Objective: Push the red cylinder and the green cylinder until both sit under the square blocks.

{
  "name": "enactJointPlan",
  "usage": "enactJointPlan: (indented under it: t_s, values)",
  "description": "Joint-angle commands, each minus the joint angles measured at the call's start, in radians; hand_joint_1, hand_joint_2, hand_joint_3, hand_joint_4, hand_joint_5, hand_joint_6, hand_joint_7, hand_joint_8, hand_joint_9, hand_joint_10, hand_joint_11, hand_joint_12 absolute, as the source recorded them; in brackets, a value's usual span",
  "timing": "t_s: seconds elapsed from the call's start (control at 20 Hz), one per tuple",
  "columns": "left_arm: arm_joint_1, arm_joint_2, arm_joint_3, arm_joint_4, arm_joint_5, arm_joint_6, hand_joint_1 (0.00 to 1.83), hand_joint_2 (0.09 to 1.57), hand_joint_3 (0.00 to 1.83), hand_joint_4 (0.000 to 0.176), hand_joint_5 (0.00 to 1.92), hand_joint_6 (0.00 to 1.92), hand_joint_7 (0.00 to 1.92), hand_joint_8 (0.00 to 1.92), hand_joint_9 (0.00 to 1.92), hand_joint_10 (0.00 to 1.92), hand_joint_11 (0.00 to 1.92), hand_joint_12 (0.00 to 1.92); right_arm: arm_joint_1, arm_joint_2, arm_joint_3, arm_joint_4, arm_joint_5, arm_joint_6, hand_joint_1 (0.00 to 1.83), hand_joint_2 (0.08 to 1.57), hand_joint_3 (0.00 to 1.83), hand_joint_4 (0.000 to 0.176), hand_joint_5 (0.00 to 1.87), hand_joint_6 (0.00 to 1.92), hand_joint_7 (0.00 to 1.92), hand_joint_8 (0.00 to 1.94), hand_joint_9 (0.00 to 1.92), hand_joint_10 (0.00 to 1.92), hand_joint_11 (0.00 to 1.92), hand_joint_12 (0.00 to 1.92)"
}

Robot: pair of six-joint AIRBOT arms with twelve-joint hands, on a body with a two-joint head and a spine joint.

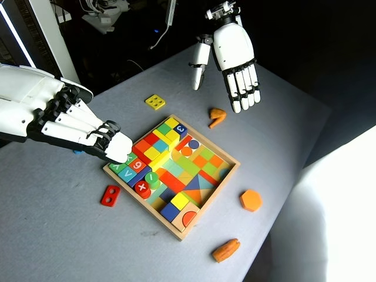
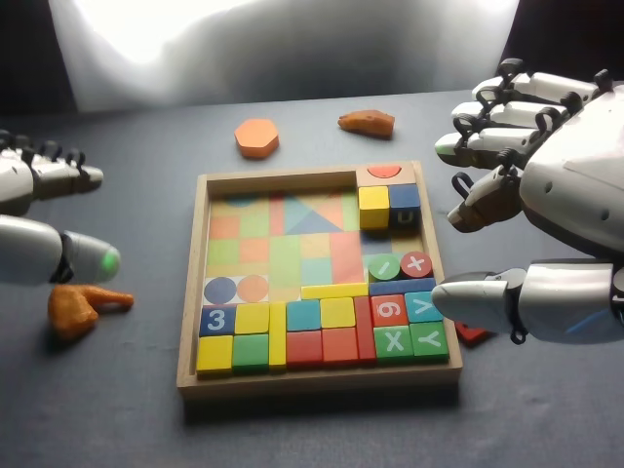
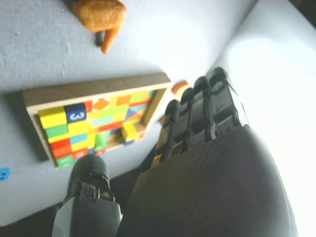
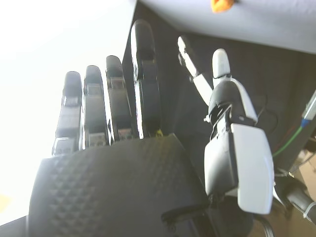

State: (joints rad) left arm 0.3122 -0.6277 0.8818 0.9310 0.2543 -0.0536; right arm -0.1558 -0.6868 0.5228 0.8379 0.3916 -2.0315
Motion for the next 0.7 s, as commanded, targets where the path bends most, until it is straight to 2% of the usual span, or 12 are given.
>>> enactJointPlan:
  t_s: [0.0, 0.1, 0.15, 0.35, 0.4, 0.5, 0.55, 0.6, 0.65]
  values:
    - [-0.017, 0.005, -0.008, 0.157, 0.011, -0.161, 0.0, 1.17, 0.0, 0.0, 0.0, 0.0, 0.0, 0.0, 0.0, 0.0, 0.0, 0.0, 0.014, 0.01, 0.002, -0.03, 0.068, 0.005, 0.0, 1.15, 0.0, 0.0, 0.84, 0.0, 0.32, 0.0, 0.19, 0.0, 0.0, 0.39]
    - [-0.019, 0.004, -0.033, 0.392, 0.091, -0.426, 0.0, 1.17, 0.0, 0.0, 0.0, 0.0, 0.0, 0.0, 0.0, 0.0, 0.0, 0.0, 0.014, 0.009, 0.006, -0.031, 0.061, 0.008, 0.0, 1.15, 0.0, 0.0, 0.85, 0.0, 0.34, 0.0, 0.21, 0.01, 0.0, 0.47]
    - [-0.019, 0.003, -0.045, 0.444, 0.12, -0.493, 0.0, 1.17, 0.0, 0.0, 0.0, 0.0, 0.0, 0.0, 0.0, 0.0, 0.0, 0.0, 0.014, 0.007, 0.007, -0.031, 0.061, 0.008, 0.0, 1.15, 0.0, 0.0, 0.84, 0.0, 0.31, 0.01, 0.19, 0.01, 0.0, 0.39]
    - [-0.011, 0.006, -0.079, 0.464, 0.106, -0.505, 0.0, 1.17, 0.0, 0.0, 0.0, 0.0, 0.0, 0.0, 0.0, 0.0, 0.0, 0.0, 0.013, -0.002, 0.006, -0.031, 0.06, 0.008, 0.0, 1.15, 0.0, 0.0, 0.85, 0.0, 0.32, 0.01, 0.19, 0.01, 0.0, 0.33]
    - [-0.008, 0.007, -0.081, 0.464, 0.088, -0.503, 0.0, 1.17, 0.0, 0.0, 0.0, 0.0, 0.0, 0.0, 0.0, 0.0, 0.0, 0.0, 0.013, -0.003, 0.006, -0.031, 0.06, 0.008, 0.0, 1.15, 0.0, 0.0, 0.85, 0.0, 0.36, 0.01, 0.25, 0.02, 0.0, 0.61]
    - [-0.008, 0.009, -0.087, 0.464, 0.078, -0.5, 0.0, 1.17, 0.0, 0.0, 0.0, 0.0, 0.04, 0.01, 0.06, 0.02, 0.07, 0.03, 0.013, -0.005, 0.006, -0.031, 0.06, 0.008, 0.03, 1.15, 0.0, 0.0, 0.85, 0.0, 0.52, 0.03, 0.39, 0.05, 0.0, 0.95]
    - [-0.01, 0.009, -0.089, 0.464, 0.089, -0.502, 0.0, 1.18, 0.0, 0.0, 0.02, 0.0, 0.11, 0.01, 0.17, 0.03, 0.01, 0.59, 0.013, -0.005, 0.006, -0.031, 0.058, 0.008, 0.02, 1.16, 0.0, 0.0, 0.84, 0.0, 0.61, 0.04, 0.5, 0.08, 0.0, 1.16]
    - [-0.011, 0.008, -0.091, 0.464, 0.103, -0.504, 0.0, 1.19, 0.0, 0.0, 0.07, 0.01, 0.25, 0.02, 0.33, 0.06, 0.0, 1.06, 0.013, -0.006, 0.006, -0.031, 0.057, 0.008, 0.02, 1.17, 0.0, 0.0, 0.85, 0.01, 0.7, 0.04, 0.62, 0.11, 0.04, 1.31]
    - [-0.012, 0.008, -0.094, 0.464, 0.12, -0.507, 0.0, 1.24, 0.01, 0.0, 0.18, 0.03, 0.4, 0.04, 0.49, 0.12, 0.04, 1.34, 0.013, -0.006, 0.006, -0.031, 0.057, 0.008, 0.05, 1.17, 0.0, 0.0, 0.88, 0.01, 0.82, 0.05, 0.77, 0.18, 0.16, 1.43]
